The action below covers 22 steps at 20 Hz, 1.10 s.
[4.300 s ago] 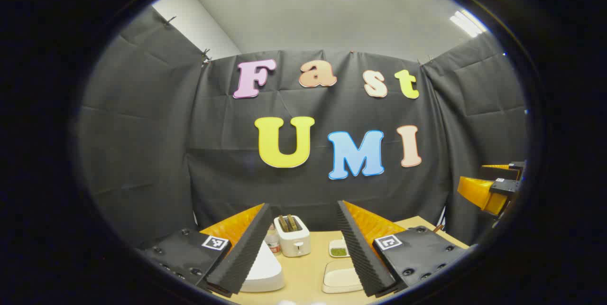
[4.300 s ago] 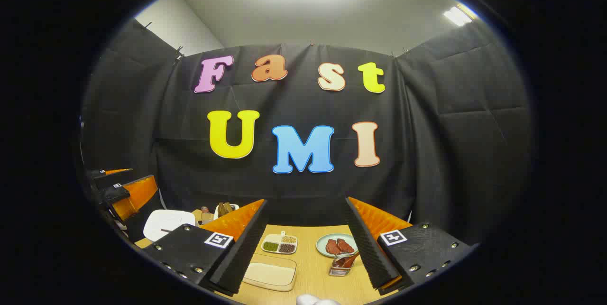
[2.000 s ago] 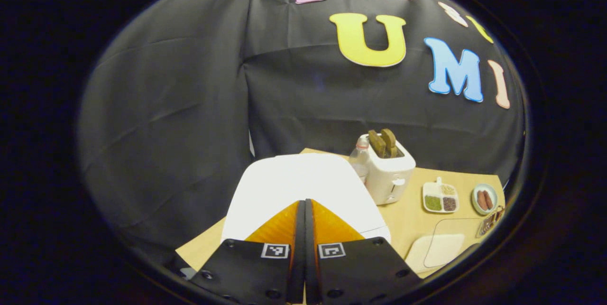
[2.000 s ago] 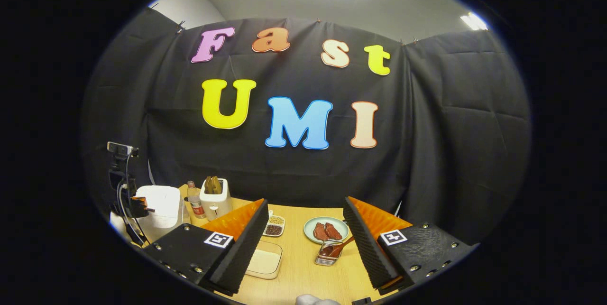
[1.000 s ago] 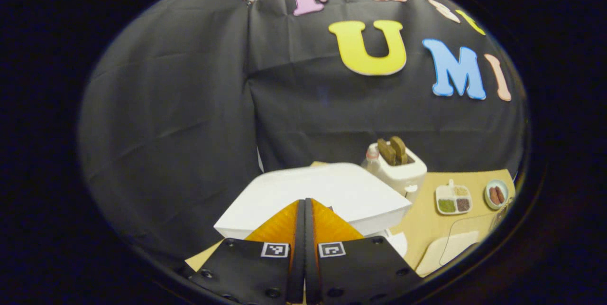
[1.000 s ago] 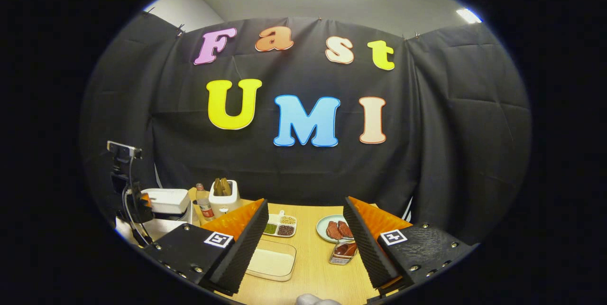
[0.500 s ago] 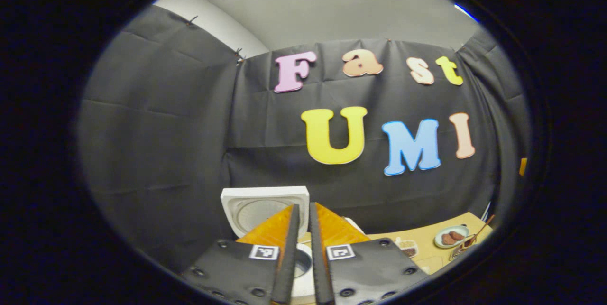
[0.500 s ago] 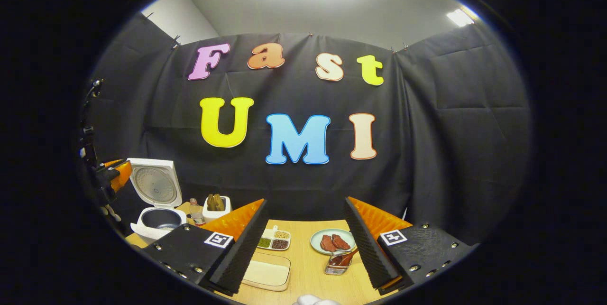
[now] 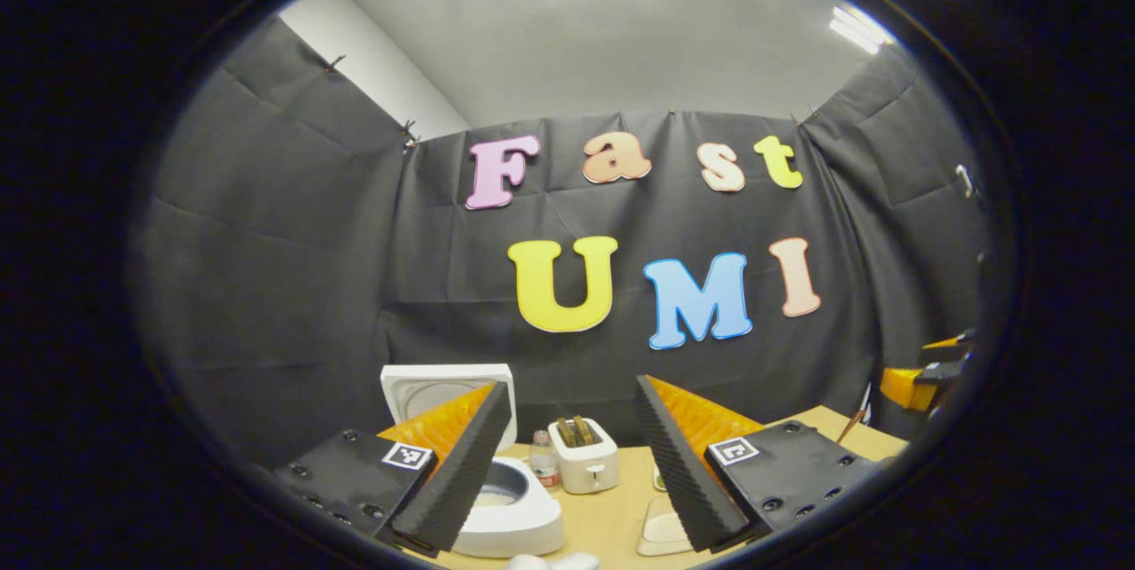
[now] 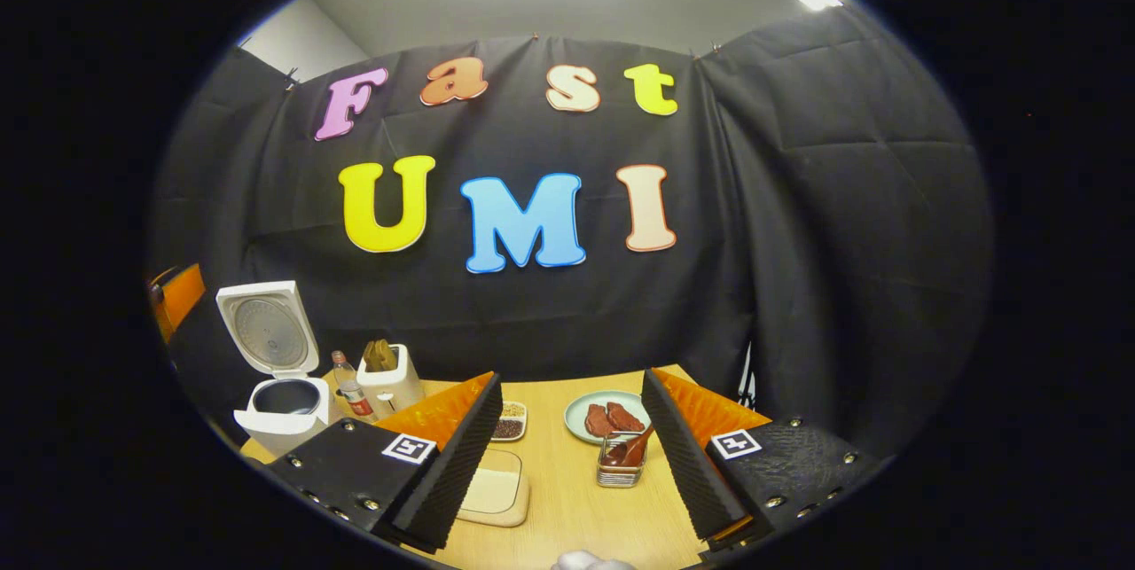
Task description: Close the left gripper, press the button to open the rice cooker; take a wooden spoon from the chopstick holder with the right hand, scoop a spoonful of rice and pour it into the rice cooker, then put the wooden spoon back into the chopstick holder.
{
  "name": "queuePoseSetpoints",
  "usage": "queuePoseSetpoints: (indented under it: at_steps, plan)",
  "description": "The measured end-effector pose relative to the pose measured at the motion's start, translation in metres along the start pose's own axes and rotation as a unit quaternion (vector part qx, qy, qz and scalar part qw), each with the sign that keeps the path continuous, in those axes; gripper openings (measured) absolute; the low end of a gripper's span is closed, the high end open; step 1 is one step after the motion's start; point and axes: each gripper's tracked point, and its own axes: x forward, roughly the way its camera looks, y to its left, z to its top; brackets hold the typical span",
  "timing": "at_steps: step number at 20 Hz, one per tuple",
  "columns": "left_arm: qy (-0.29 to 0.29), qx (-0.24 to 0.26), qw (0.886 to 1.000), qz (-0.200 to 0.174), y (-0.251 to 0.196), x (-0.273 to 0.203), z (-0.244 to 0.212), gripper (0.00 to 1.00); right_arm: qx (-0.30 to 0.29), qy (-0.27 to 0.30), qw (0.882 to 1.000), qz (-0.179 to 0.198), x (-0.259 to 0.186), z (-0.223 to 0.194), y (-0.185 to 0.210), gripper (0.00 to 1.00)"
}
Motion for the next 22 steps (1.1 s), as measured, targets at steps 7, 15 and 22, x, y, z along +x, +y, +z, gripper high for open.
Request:
queuePoseSetpoints:
  at_steps: [7,15,22]
  plan:
    - [0.026,-0.001,1.0,0.0,-0.019,0.001,-0.012,0.99,-0.016,0.011,0.999,-0.038,0.04,-0.051,-0.055,0.97]
    - [0.033,0.004,0.999,-0.003,-0.046,0.019,-0.022,0.95,0.048,0.081,0.994,-0.052,0.131,-0.145,-0.095,0.97]
    - [0.054,-0.015,0.998,0.02,-0.063,0.044,-0.04,0.98,0.094,0.098,0.989,-0.057,0.211,-0.179,-0.118,0.97]
